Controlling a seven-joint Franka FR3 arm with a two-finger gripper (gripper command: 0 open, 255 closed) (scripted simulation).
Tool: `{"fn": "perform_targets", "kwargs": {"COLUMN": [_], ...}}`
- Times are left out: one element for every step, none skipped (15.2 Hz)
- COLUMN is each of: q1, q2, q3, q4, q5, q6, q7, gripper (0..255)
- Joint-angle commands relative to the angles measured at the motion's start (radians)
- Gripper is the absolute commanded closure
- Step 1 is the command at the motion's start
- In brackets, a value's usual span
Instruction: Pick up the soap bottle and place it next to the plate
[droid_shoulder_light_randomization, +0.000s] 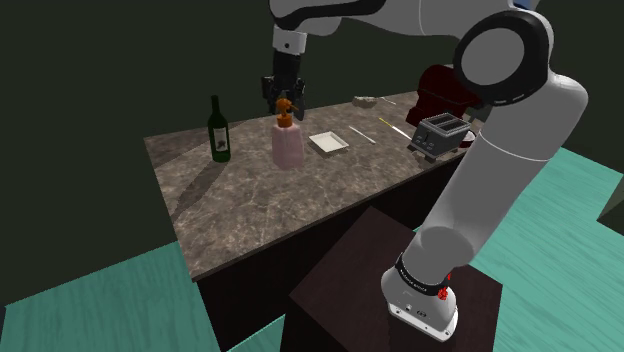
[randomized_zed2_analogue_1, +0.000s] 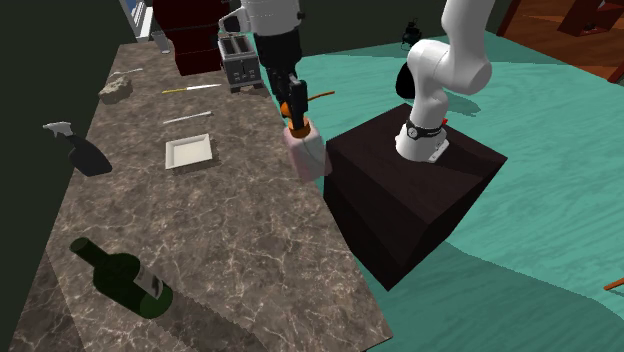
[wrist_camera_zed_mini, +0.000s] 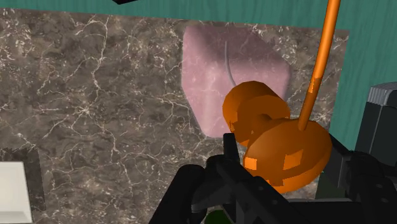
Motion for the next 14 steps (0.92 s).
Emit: {"fn": "perform_targets", "kwargs": {"q1": [-0.023,-0.035,-0.046,-0.057,-0.068,-0.079,-0.091,-0.102,-0.114,-0.125,-0.137,-0.149,-0.161,-0.173], "q2": [-0.005,-0.005,-0.004,-0.003,0.0,0.004,0.009,0.015,0.022,0.029,0.038,0.048,0.058,0.07], "q3": [-0.023,-0.034,-0.044,-0.056,-0.067,-0.078,-0.089,-0.099,-0.11,-0.121,-0.131,-0.142,-0.152,-0.162], "q4": [-0.021,-0.031,-0.04,-0.047,-0.054,-0.059,-0.063,-0.066,-0.068,-0.068,-0.068,-0.066,-0.063,-0.059], "q5": [-0.002,-0.003,-0.004,-0.005,-0.006,-0.006,-0.007,-0.007,-0.007,-0.007,-0.007,-0.006,-0.005,-0.004], "q6": [0.009,0.016,0.022,0.028,0.035,0.041,0.046,0.052,0.057,0.063,0.068,0.072,0.077,0.081], "q7": [-0.049,-0.072,-0.095,-0.118,-0.141,-0.165,-0.188,-0.211,-0.234,-0.257,-0.281,-0.304,-0.327,-0.35], "gripper": [255,255,255,255,255,255,255,255,255,255,255,255,255,255]}}
